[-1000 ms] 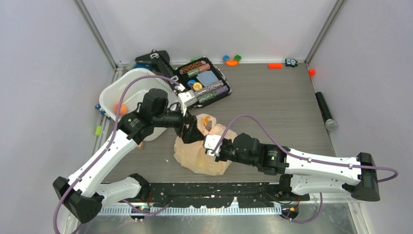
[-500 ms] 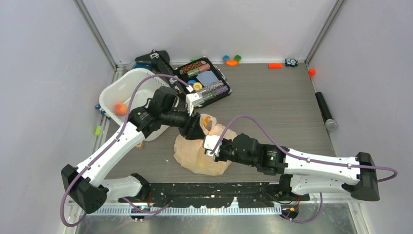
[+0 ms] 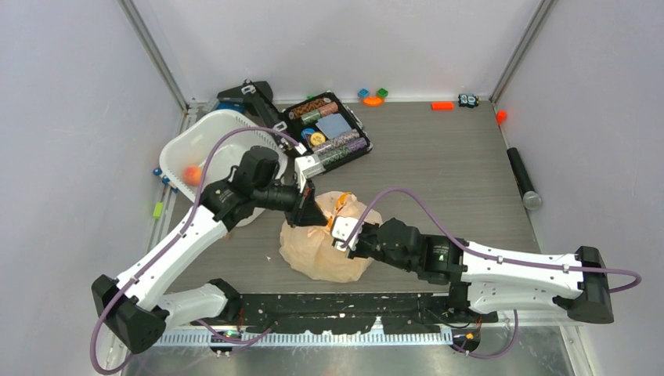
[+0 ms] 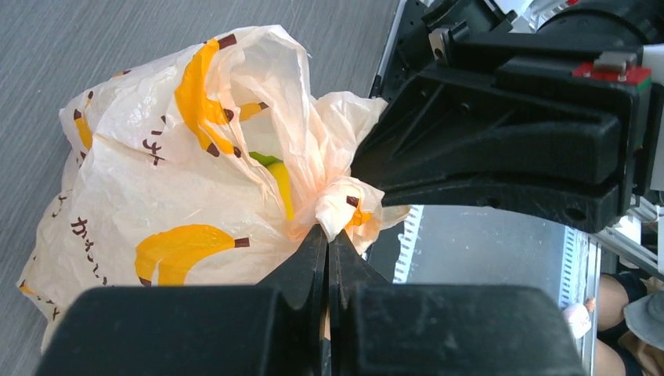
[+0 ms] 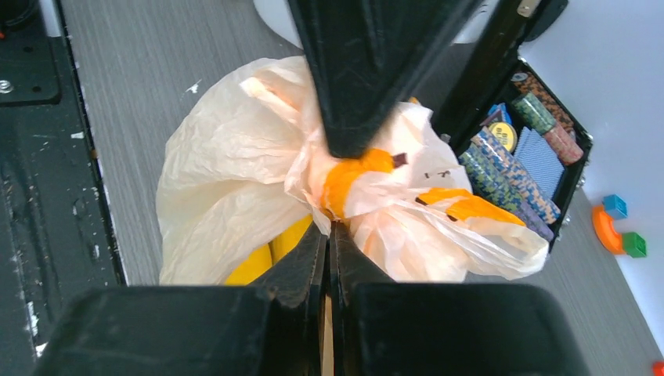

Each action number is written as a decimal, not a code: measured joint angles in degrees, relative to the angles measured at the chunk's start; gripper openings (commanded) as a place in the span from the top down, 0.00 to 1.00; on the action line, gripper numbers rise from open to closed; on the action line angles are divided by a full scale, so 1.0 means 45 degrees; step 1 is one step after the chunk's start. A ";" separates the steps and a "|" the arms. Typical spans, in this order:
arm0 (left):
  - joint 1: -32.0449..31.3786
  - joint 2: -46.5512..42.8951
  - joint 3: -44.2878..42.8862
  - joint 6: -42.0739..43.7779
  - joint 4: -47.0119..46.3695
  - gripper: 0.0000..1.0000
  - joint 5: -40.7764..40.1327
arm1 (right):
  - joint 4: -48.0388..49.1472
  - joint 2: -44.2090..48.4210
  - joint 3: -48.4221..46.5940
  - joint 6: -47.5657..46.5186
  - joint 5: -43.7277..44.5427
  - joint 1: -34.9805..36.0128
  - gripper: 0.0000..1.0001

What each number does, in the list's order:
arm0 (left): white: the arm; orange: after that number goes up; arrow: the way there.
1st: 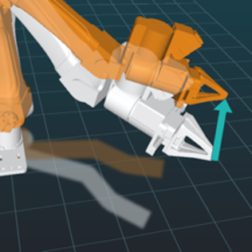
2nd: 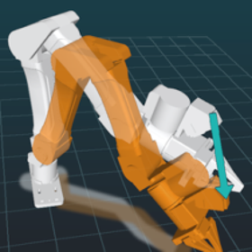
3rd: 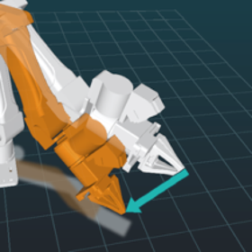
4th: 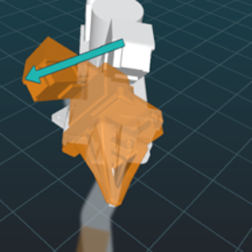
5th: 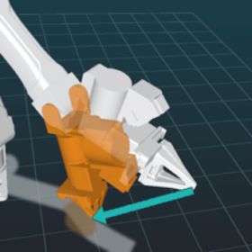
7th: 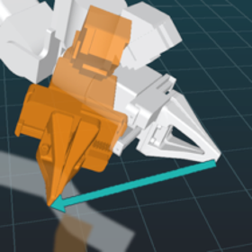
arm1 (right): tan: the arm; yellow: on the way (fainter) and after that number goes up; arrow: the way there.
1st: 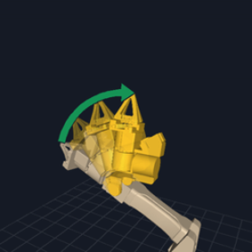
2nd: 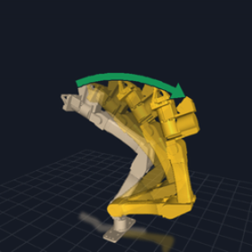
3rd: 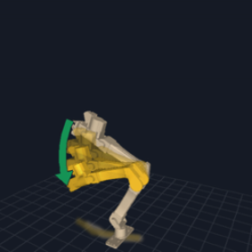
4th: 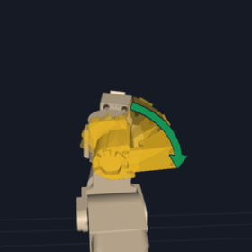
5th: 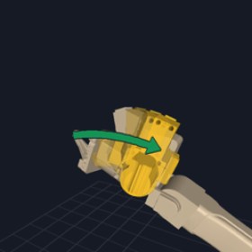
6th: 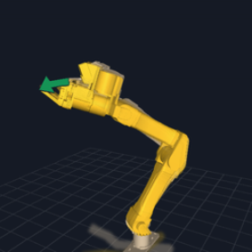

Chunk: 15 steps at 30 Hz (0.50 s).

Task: Place the fake fruits into the plastic bag and tie a complex knot
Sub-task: Tie the plastic bag at the center of the board.

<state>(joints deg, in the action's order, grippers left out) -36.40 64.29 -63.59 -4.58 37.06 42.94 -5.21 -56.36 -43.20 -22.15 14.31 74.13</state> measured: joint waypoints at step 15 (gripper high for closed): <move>-0.1054 -0.4420 0.5056 -0.2744 -0.5984 1.00 -0.3264 | -0.0466 0.2365 0.0015 0.3891 0.1287 0.0058 0.40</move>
<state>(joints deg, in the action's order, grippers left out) -41.15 44.40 -40.84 -16.93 10.13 28.25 -7.31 -45.71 -43.13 -4.64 20.10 74.39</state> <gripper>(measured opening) 0.011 0.586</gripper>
